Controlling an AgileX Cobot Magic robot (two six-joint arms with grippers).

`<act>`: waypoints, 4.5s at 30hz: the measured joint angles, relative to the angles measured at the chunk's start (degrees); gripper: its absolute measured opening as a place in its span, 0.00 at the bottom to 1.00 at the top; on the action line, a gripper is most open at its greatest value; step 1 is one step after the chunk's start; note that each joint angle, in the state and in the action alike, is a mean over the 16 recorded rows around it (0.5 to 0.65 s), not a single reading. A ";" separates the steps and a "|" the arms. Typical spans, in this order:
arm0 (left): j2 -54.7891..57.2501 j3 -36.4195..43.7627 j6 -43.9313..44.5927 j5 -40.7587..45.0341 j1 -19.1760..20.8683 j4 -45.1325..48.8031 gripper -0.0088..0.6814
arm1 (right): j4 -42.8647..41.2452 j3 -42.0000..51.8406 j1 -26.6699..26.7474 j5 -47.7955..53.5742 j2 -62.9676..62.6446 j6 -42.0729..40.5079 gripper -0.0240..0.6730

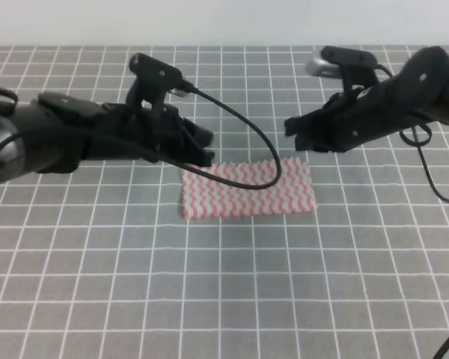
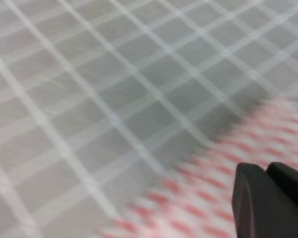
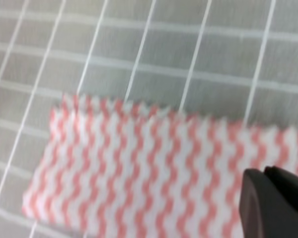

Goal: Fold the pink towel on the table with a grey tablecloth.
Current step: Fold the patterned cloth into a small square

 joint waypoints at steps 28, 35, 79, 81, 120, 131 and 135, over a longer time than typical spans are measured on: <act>7.03 -0.26 -17.43 3.48 0.03 15.73 0.01 | -5.49 0.00 3.23 3.77 4.33 7.66 0.01; 5.27 -1.03 -17.99 7.07 0.06 17.33 0.01 | -1.60 0.00 3.26 4.85 5.00 5.27 0.01; 2.31 -1.85 -20.71 13.82 0.03 23.58 0.01 | 1.11 -1.98 3.34 8.67 8.12 4.35 0.01; 2.63 -1.83 -20.69 13.38 0.04 23.89 0.01 | 1.29 -2.67 3.33 9.08 8.06 4.30 0.01; 6.42 -2.16 -22.57 11.64 2.44 25.43 0.01 | 1.15 -5.74 2.87 12.11 7.98 4.28 0.01; 2.86 -3.22 -23.43 11.04 2.68 23.32 0.01 | -1.74 -7.82 0.99 14.51 8.04 5.83 0.01; 2.90 -3.41 -24.11 10.33 3.05 21.41 0.01 | -5.44 -9.21 0.26 15.98 7.95 8.50 0.01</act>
